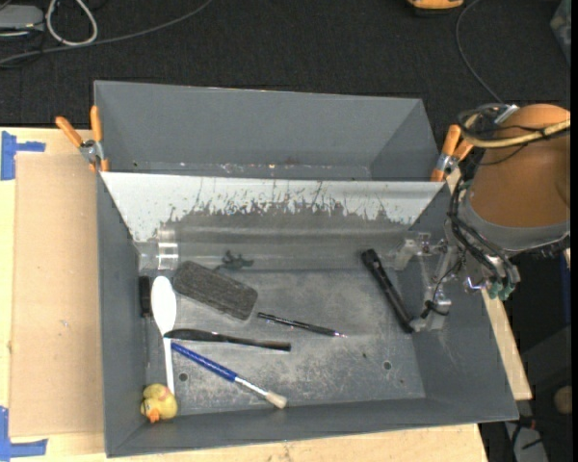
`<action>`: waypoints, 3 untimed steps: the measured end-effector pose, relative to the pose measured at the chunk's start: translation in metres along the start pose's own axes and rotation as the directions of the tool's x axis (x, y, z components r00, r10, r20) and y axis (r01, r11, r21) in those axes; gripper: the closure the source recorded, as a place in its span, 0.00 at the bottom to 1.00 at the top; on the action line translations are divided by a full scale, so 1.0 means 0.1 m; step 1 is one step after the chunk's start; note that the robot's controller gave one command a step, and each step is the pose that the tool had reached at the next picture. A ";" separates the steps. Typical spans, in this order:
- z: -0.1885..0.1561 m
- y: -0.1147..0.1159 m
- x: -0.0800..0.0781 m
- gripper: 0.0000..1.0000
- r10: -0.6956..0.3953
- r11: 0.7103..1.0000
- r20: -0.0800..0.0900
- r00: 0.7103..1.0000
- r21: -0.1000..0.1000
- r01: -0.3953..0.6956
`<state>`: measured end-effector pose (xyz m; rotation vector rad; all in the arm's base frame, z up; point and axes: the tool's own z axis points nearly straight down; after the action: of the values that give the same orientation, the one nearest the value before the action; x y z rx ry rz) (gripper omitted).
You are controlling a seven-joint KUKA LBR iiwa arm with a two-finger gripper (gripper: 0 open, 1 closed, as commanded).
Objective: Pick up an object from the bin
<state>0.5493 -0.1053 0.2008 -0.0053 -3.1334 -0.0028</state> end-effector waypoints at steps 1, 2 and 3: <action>-0.05 0.01 -0.01 0.00 -0.004 1.000 0.007 1.000 0.001 0.004; 0.55 0.42 -0.11 0.00 -0.138 0.990 0.008 0.990 0.002 0.138; 0.45 0.83 -0.12 0.00 0.004 1.000 0.011 1.000 0.002 -0.004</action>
Offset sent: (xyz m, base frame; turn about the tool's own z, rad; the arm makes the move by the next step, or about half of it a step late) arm 0.0215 0.0954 -0.1308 -0.3124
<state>0.5616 -0.0219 0.1560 -0.0112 -3.1446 0.0004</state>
